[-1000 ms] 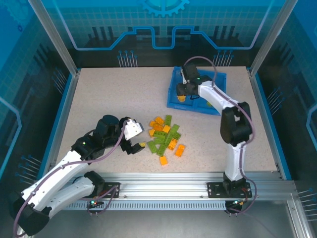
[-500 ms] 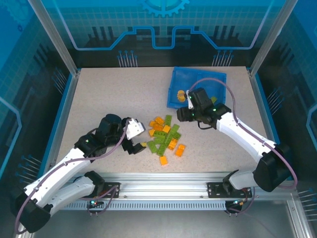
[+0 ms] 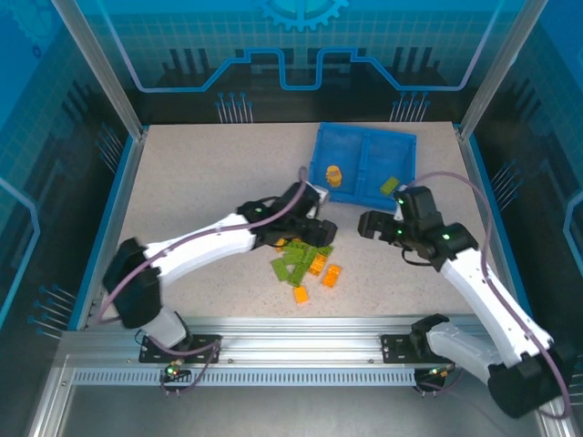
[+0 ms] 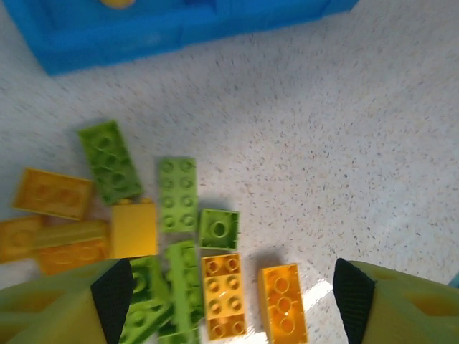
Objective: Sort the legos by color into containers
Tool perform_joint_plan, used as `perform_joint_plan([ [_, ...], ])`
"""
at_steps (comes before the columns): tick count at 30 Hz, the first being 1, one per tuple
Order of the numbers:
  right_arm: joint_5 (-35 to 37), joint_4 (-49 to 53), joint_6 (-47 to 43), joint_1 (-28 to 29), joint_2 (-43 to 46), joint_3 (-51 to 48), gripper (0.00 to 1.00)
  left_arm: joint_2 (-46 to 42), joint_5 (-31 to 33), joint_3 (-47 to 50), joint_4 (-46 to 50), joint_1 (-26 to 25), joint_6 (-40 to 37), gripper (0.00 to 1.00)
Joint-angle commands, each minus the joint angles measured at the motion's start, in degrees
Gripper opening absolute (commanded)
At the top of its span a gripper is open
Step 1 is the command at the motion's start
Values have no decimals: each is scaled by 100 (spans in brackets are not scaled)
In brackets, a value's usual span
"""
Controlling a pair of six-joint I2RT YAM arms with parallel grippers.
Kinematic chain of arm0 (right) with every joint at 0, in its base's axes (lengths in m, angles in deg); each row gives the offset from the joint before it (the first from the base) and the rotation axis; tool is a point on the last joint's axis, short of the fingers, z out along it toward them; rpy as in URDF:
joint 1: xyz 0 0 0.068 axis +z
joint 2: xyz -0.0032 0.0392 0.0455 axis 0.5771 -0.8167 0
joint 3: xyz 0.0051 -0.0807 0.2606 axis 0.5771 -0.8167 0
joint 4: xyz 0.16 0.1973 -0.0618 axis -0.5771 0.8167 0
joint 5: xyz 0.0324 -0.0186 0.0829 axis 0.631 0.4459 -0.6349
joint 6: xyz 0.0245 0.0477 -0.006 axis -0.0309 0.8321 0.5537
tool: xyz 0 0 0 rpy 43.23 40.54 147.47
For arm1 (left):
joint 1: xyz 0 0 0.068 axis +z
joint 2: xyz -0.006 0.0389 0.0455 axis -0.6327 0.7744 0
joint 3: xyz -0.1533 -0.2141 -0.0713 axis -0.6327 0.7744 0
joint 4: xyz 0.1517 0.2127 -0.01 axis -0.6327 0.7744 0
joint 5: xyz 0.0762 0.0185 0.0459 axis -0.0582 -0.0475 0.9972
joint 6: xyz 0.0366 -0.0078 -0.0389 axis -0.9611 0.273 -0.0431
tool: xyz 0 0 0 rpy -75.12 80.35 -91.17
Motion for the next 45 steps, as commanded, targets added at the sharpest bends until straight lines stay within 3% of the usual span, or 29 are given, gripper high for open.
perform_joint_plan([
  [1,-316,367,154,-218,376,-274,100,595,253,-364,499,-286,901,75],
  [5,-311,487,88,-223,638,-334,100,1199,306,-580,412,-391,977,71],
  [12,-453,457,-62,-221,780,-354,100,1897,987,-874,340,-413,802,67],
  [18,-516,394,-83,-223,726,-355,100,2236,993,-968,319,-409,757,61],
  [23,-644,340,-57,-225,676,-353,100,2268,969,-874,307,-409,825,53],
  [32,-746,357,-53,-224,617,-255,100,2478,765,-854,386,-408,862,50],
  [40,-734,410,-39,-220,647,-186,100,2468,728,-863,365,-418,918,33],
  [45,-749,435,-31,-220,656,-115,100,1859,667,-830,90,-456,813,28],
])
